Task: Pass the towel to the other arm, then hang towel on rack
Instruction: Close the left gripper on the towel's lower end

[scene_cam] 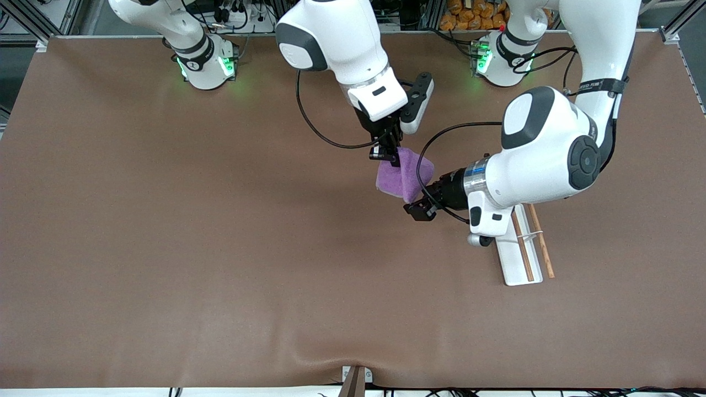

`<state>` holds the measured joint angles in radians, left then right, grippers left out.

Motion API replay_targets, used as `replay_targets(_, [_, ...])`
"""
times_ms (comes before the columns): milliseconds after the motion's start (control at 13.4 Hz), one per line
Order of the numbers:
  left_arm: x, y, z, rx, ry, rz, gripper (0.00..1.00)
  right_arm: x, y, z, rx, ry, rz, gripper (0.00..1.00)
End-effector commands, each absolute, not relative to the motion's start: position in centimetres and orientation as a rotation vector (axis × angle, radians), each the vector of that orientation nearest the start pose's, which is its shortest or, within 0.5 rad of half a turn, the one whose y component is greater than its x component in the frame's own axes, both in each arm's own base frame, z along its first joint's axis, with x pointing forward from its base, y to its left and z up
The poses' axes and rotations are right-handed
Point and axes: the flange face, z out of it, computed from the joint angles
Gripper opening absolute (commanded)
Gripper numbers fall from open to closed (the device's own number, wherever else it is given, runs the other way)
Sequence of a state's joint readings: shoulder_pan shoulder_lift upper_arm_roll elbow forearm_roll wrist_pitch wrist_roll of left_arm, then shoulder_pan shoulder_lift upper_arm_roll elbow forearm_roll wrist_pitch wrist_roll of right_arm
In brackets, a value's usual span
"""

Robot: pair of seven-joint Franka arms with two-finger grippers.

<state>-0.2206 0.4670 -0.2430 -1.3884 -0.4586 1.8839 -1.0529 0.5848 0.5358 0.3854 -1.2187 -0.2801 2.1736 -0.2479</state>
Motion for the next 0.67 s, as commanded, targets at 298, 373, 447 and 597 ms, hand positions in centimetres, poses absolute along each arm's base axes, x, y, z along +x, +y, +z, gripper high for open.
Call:
replay_targets(298, [62.9, -31.1, 47.4, -3.313, -1.319, 0.693, 0.61, 48.7, 56.4, 53.5, -2.450, -1.716, -0.716, 0.00])
replay_targets(373, [62.8, -31.2, 47.6, -3.316, -1.325, 0.707, 0.59, 48.7, 56.4, 53.4, -2.451, -1.717, -0.714, 0.00])
replay_targets(447, [62.8, -31.2, 47.6, -3.316, -1.325, 0.707, 0.56, 48.7, 56.4, 53.4, -2.451, -1.717, -0.714, 0.00])
replay_targets(597, [62.8, -31.2, 47.6, -3.316, -1.325, 0.707, 0.47, 48.7, 56.4, 53.4, -2.451, -1.717, -0.714, 0.00])
